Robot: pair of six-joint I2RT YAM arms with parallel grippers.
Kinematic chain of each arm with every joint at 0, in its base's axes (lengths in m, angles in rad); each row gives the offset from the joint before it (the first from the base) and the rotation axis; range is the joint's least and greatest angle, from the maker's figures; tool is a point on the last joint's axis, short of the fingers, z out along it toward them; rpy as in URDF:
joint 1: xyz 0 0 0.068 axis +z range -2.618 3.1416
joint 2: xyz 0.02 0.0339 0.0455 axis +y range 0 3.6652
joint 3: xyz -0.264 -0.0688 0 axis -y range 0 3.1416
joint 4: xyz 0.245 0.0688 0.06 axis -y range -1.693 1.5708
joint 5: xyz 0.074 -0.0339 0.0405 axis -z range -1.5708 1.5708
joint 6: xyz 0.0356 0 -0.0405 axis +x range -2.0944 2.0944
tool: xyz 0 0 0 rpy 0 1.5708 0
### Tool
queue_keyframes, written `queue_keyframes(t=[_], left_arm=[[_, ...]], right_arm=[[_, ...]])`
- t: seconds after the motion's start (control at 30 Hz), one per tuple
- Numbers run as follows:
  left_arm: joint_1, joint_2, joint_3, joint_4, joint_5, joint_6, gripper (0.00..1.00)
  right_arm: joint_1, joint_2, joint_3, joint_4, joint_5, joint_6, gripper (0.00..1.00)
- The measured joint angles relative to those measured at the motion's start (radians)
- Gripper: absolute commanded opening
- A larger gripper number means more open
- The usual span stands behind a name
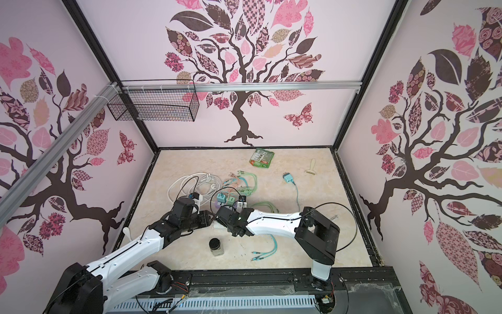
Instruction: Insert the plug
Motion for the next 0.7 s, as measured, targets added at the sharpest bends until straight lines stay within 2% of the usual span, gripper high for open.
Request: queue_keyframes(t=[0.27,0.4,0.53,0.7], left_arm=[[0.003,-0.029,0.000,-0.016,-0.011,0.000,0.35],[0.005,-0.035,0.000,-0.026,-0.015,0.000,0.35],[0.005,-0.039,0.000,-0.032,-0.016,0.000,0.35],[0.006,-0.041,0.000,-0.035,-0.016,0.000,0.35]], right_arm=[[0.000,0.017,0.038,-0.044,0.000,-0.013,0.29],[-0.003,0.015,0.041,-0.050,-0.017,-0.032,0.39],[-0.009,0.015,0.040,-0.072,-0.064,-0.050,0.53],[-0.009,0.011,0.042,-0.085,-0.103,-0.076,0.62]])
